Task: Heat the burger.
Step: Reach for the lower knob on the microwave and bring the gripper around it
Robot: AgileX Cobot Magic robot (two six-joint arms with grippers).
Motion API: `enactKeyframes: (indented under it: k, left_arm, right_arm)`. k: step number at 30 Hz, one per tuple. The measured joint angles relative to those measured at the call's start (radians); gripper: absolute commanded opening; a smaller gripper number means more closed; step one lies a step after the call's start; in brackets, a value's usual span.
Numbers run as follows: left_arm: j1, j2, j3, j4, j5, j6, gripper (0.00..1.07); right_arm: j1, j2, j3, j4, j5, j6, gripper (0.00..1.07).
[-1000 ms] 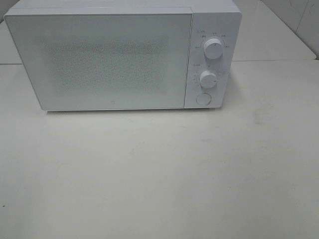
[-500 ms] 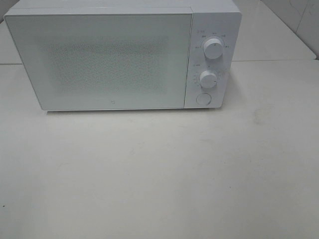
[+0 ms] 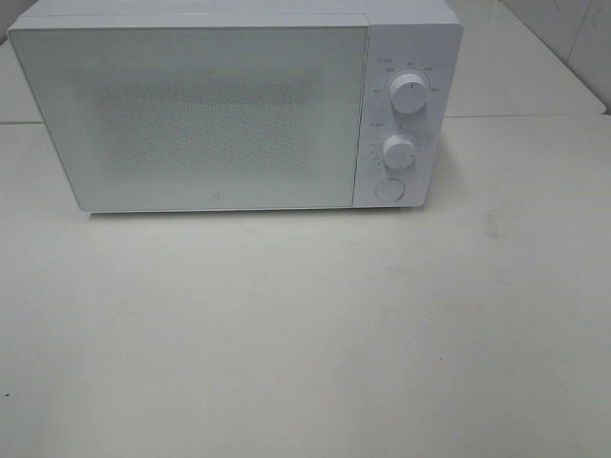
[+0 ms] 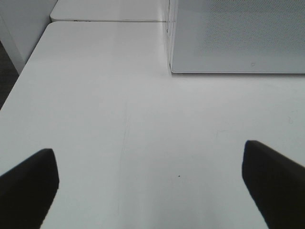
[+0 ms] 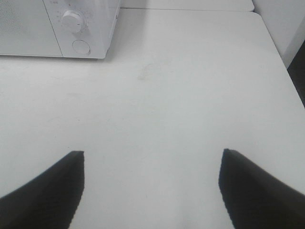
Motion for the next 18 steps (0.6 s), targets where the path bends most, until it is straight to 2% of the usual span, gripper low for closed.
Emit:
enactKeyframes:
  k: [8, 18]
  left_arm:
    - [0.000, 0.000, 0.000, 0.000, 0.000, 0.000, 0.98]
    - [0.000, 0.000, 0.000, 0.000, 0.000, 0.000, 0.98]
  right_arm:
    - [0.000, 0.005, -0.041, 0.001, -0.010, 0.000, 0.76]
    - [0.000, 0.147, -0.061, 0.002, -0.133, 0.000, 0.76]
